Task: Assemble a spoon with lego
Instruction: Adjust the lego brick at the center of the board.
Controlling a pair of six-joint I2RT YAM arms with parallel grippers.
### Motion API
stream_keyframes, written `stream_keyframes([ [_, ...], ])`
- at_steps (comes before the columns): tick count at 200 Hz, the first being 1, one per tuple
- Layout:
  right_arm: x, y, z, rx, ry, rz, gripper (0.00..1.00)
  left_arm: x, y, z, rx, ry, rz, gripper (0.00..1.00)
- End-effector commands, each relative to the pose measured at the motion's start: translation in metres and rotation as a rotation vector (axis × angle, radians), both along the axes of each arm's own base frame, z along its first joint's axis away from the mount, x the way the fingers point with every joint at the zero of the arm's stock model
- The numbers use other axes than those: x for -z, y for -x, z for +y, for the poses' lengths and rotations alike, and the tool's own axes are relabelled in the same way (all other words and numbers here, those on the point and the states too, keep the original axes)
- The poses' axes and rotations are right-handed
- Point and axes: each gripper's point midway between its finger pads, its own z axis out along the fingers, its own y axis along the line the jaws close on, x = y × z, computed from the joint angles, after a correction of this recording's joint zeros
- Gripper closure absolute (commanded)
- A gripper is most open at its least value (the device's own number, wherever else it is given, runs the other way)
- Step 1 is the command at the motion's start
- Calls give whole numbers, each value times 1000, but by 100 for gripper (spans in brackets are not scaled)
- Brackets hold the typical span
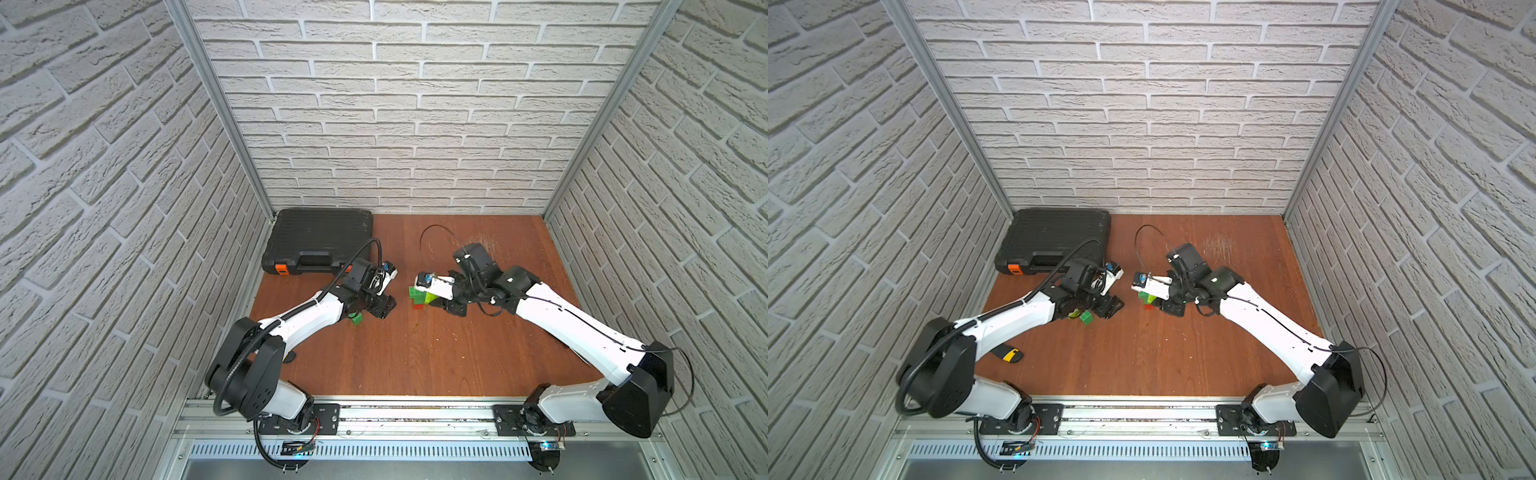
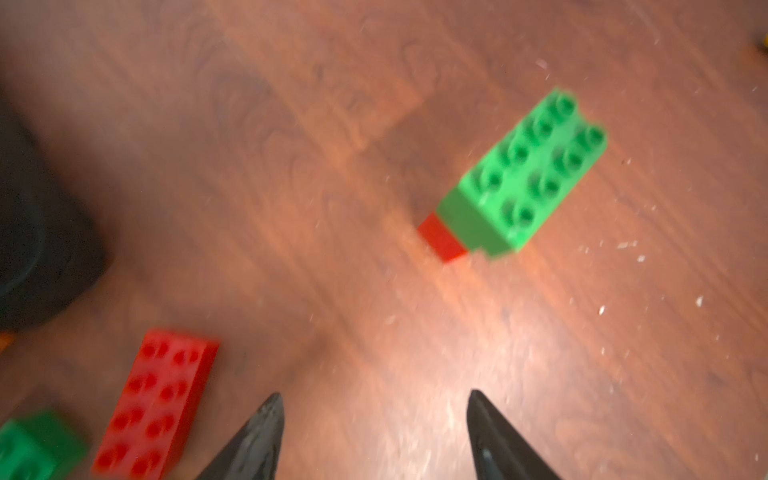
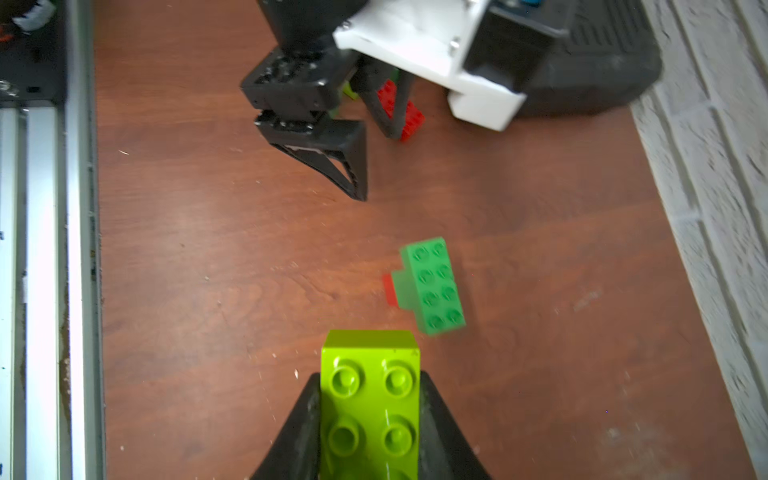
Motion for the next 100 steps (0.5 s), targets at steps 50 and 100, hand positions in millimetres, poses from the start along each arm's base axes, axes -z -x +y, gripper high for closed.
stream_keyframes([
  [50,-3,-2,-49,99,43,36,81,-10,-21,-39,85,19,-29,29],
  [100,-5,-8,-47,94,22,36,81,-10,-16,-23,62,20,-37,28],
])
